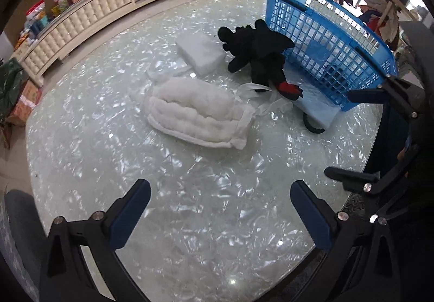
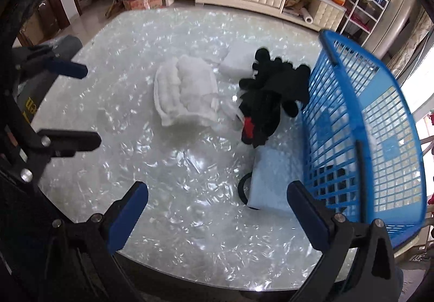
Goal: Organize soft objects
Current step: 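Grasp the white folded cloth with the left tool while the right tool grasps the light blue cloth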
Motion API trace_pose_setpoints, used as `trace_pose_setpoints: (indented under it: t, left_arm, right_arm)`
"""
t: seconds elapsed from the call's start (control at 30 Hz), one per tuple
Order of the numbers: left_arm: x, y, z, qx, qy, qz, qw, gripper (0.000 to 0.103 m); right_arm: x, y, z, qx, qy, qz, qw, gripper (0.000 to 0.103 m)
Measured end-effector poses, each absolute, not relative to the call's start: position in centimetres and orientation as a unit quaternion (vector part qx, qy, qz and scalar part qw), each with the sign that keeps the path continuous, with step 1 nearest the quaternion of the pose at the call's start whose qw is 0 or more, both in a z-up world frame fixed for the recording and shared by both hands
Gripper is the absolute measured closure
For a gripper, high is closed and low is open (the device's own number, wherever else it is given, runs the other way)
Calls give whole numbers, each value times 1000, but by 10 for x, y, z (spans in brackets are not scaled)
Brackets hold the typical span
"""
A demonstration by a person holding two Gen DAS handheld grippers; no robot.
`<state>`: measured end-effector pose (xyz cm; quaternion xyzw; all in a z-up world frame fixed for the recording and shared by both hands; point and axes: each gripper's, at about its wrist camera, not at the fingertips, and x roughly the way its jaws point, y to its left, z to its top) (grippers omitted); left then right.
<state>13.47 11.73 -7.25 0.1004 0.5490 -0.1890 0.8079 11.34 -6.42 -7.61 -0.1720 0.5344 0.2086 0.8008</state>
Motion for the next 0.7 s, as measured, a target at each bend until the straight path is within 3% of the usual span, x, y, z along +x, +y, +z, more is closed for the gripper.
trace_pose_setpoints:
  t: [0.3, 0.43, 0.7]
  left_arm:
    - [156, 99, -92, 173, 539, -240, 789, 1]
    - [169, 89, -101, 202, 532, -264, 779, 1]
    - [191, 76, -123, 205, 520, -291, 776, 1]
  right_arm:
    - [127, -63, -109, -190, 562, 199, 780, 1]
    - [133, -68, -119, -194, 566, 186, 779, 9]
    - [145, -91, -124, -177, 575, 155, 784, 15]
